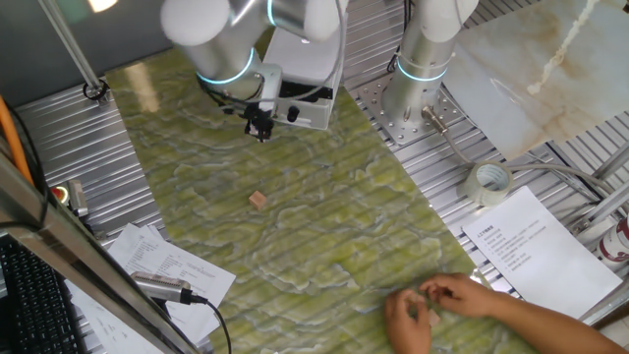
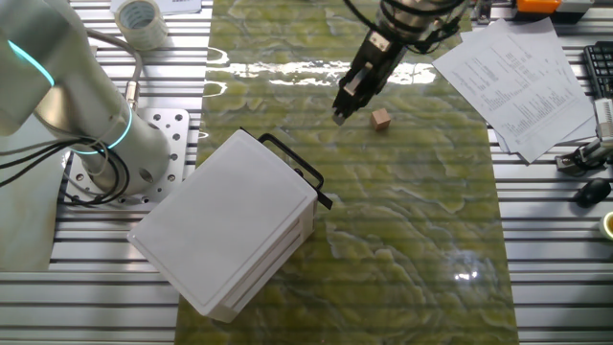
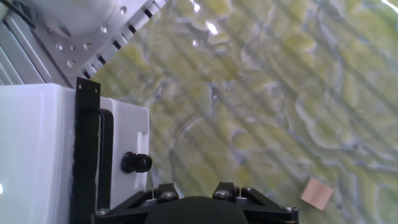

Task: Take something out of a drawer

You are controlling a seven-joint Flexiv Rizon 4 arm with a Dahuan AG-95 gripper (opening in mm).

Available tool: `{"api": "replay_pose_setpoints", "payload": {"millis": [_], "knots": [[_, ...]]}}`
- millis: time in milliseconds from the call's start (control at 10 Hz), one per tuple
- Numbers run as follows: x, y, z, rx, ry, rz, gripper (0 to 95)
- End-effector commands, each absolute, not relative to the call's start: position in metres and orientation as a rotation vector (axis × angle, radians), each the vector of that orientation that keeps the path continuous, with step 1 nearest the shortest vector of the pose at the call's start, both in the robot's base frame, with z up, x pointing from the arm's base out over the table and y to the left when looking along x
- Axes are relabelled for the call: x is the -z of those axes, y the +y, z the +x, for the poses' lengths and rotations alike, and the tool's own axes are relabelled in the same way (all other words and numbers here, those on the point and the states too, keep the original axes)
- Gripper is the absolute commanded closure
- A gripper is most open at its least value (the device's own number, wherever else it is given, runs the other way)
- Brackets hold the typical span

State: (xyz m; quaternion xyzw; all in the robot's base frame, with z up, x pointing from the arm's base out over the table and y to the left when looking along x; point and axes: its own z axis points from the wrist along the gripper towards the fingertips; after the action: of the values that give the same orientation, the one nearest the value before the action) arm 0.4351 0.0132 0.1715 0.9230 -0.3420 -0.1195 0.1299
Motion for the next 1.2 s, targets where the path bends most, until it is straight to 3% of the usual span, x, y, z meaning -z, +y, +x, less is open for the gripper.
{"api": "replay_pose_setpoints", "payload": {"millis": [100, 500, 700, 1200], "knots": [[-0.172, 0.013, 0.434, 0.340, -1.007, 2.691, 76.0], [-0.172, 0.013, 0.434, 0.349, -1.016, 2.690, 76.0], [-0.172, 0.013, 0.434, 0.347, -0.976, 2.709, 38.0], [-0.153, -0.023, 0.415, 0.360, -0.917, 2.739, 38.0]]}}
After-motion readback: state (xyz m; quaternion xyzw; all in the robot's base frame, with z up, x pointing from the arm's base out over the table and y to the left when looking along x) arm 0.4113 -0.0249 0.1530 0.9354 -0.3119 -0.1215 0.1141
